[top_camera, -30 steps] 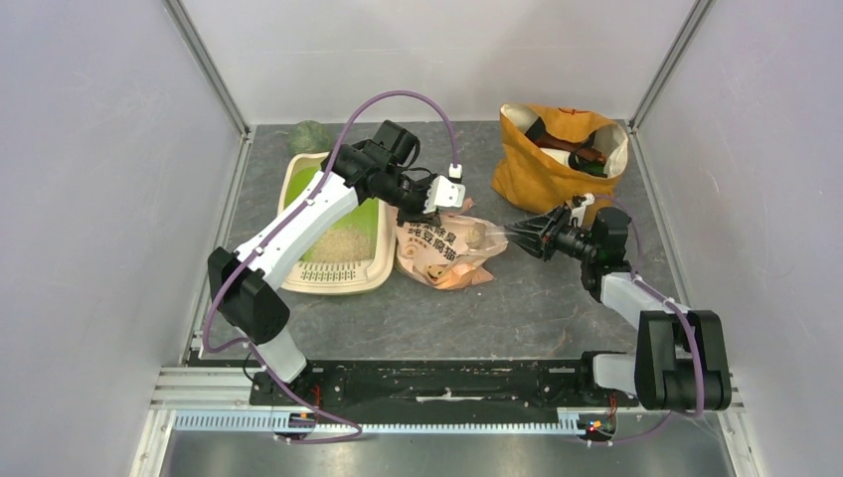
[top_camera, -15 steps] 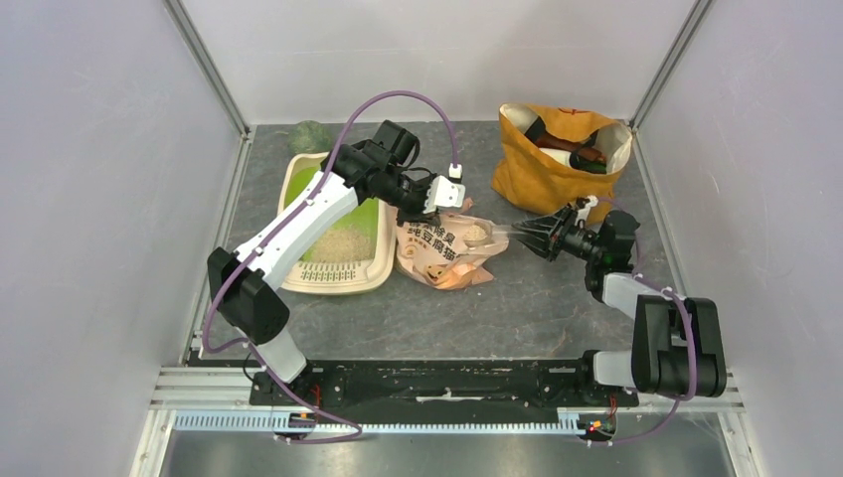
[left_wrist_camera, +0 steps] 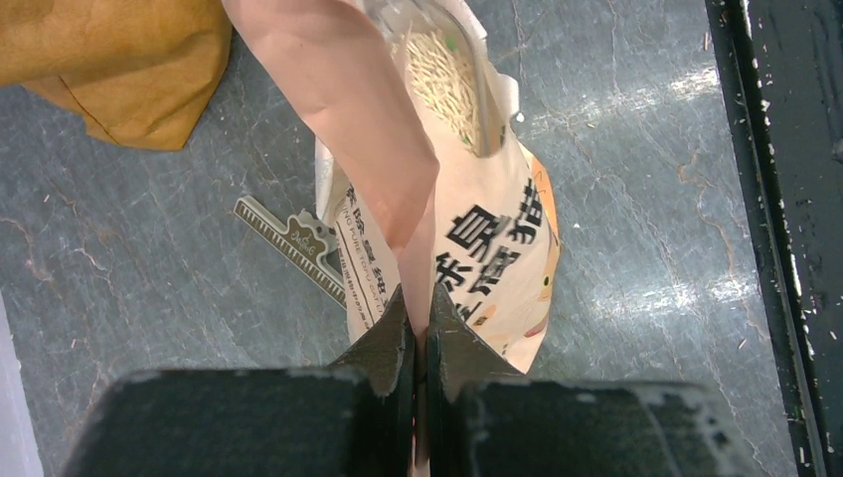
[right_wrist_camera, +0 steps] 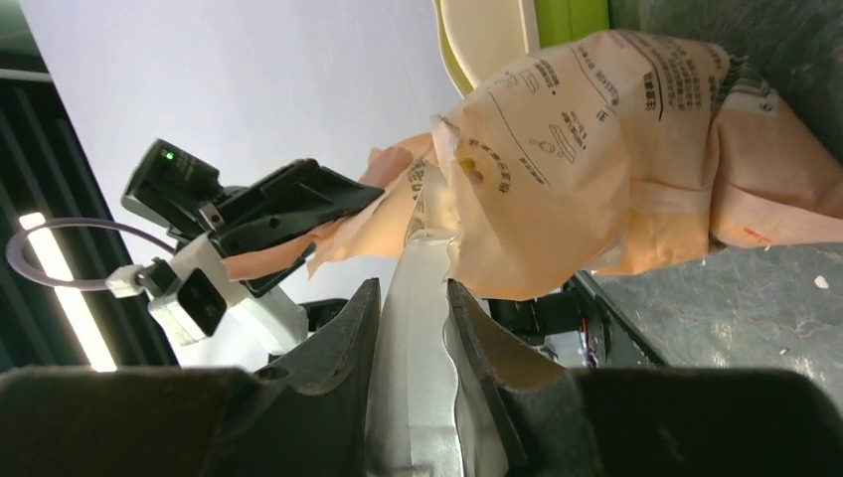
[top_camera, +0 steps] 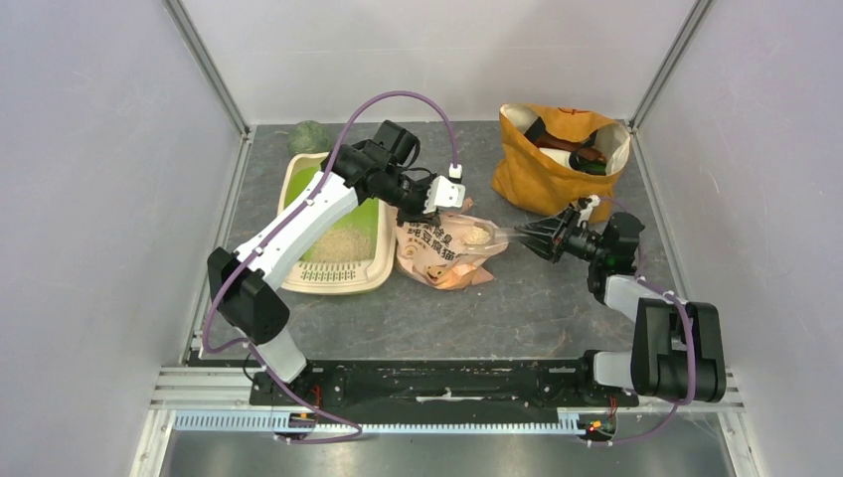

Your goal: Fill the litter box with clean litter

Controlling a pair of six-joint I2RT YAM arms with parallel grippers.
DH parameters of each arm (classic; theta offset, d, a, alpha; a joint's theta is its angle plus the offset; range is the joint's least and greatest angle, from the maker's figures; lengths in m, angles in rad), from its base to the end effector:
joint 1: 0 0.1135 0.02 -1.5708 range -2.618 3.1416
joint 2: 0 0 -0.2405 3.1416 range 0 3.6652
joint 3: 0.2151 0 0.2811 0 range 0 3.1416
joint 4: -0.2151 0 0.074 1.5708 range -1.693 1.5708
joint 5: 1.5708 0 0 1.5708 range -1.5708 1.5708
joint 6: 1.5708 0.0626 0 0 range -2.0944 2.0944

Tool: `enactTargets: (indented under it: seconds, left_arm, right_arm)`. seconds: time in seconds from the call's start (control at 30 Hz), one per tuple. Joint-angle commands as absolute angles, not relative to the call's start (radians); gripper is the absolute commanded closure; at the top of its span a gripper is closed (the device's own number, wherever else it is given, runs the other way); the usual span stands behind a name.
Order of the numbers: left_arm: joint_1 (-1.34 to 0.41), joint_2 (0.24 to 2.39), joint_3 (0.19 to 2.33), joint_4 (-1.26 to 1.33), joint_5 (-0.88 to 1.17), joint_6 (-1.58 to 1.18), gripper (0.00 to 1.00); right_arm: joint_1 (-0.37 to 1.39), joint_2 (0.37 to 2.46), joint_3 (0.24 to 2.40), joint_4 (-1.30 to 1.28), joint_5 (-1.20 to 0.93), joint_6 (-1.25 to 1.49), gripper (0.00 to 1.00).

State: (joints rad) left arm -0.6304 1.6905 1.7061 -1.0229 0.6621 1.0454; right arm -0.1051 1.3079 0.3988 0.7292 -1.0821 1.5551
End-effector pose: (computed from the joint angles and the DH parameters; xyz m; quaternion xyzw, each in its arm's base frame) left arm 0.2910 -0.2600 0.3123 0.7356 0.5406 -0.2514 0.3216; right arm 0.2796 0.0261 0.1474 0.2630 0.6876 0.6602 0.1489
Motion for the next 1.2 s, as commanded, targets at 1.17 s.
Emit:
enactTargets:
  seconds: [1.17]
  left_arm:
    - [-0.623,1.654,1.703,-1.063,0.658,1.039,0.98]
  right_arm:
    - [-0.341,1.243,0.412,0.908,-1.325,1.699,1.00]
